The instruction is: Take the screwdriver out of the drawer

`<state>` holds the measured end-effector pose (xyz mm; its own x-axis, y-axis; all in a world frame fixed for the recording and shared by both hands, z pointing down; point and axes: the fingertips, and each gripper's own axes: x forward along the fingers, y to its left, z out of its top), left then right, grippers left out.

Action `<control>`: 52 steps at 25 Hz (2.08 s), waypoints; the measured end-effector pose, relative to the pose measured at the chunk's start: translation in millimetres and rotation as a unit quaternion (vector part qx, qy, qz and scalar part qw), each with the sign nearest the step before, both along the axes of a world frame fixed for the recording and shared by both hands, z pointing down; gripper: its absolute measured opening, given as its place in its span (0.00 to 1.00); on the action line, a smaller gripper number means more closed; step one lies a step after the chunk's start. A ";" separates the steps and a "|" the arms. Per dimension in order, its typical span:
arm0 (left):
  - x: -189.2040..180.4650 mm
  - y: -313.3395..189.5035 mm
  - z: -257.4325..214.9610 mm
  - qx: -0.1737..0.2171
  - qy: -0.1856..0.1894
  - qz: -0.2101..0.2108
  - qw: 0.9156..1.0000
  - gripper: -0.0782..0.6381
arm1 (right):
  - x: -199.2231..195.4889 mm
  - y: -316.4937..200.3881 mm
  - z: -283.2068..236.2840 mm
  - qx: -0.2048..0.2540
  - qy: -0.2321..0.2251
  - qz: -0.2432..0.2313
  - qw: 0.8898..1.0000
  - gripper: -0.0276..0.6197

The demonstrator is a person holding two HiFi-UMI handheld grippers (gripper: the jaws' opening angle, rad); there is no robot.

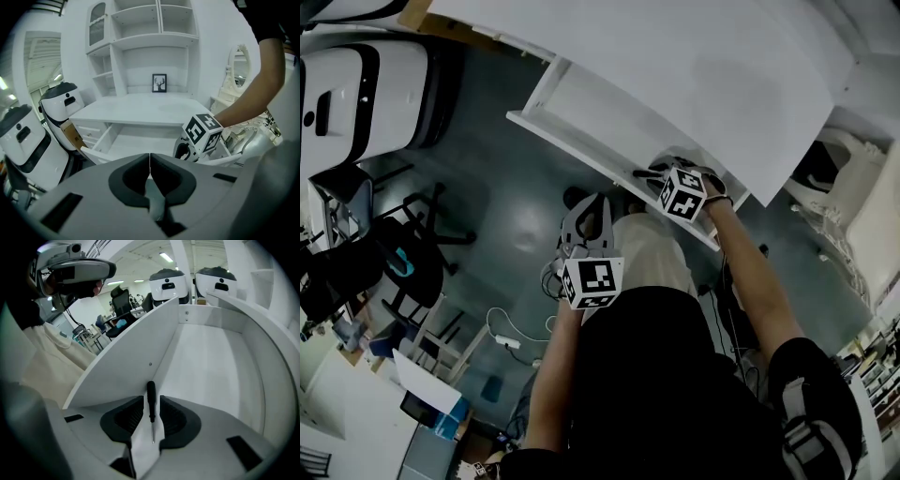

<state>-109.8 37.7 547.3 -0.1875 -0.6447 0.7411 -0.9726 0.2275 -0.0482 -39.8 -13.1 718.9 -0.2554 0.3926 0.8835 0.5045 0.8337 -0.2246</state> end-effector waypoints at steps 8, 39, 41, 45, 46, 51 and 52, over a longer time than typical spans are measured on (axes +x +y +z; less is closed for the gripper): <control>0.3 14.5 4.7 -0.005 0.011 -0.023 1.000 0.14 | -2.1 8.8 13.0 0.012 0.007 -0.036 0.999 0.21; 1.0 20.8 -23.3 0.026 -0.013 -0.005 1.000 0.14 | -14.8 -10.0 -28.4 0.001 -0.016 0.047 0.999 0.17; 0.9 18.4 -32.4 0.035 -0.020 0.001 0.999 0.14 | -15.4 -10.8 -44.0 0.001 -0.029 0.059 0.998 0.17; 2.5 15.5 -49.7 0.049 -0.030 0.013 0.998 0.14 | -13.9 -11.8 -75.2 0.005 -0.057 0.081 0.995 0.17; 2.3 15.1 -54.0 0.053 -0.032 0.016 0.998 0.14 | -13.7 -11.3 -83.6 0.006 -0.064 0.086 0.994 0.17; 1.5 8.4 -69.7 0.069 -0.039 0.032 0.996 0.14 | -16.9 -16.8 -126.5 0.009 -0.114 0.125 0.985 0.17; 1.9 5.7 -71.1 0.071 -0.040 0.035 0.996 0.14 | -16.8 -20.1 -133.8 0.007 -0.125 0.138 0.982 0.17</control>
<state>-107.9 43.3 476.2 -0.1927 -0.7557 0.6259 -0.9807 0.1694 -0.0975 -56.7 -33.1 585.0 -0.5601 0.2656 0.7847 0.2966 0.9487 -0.1094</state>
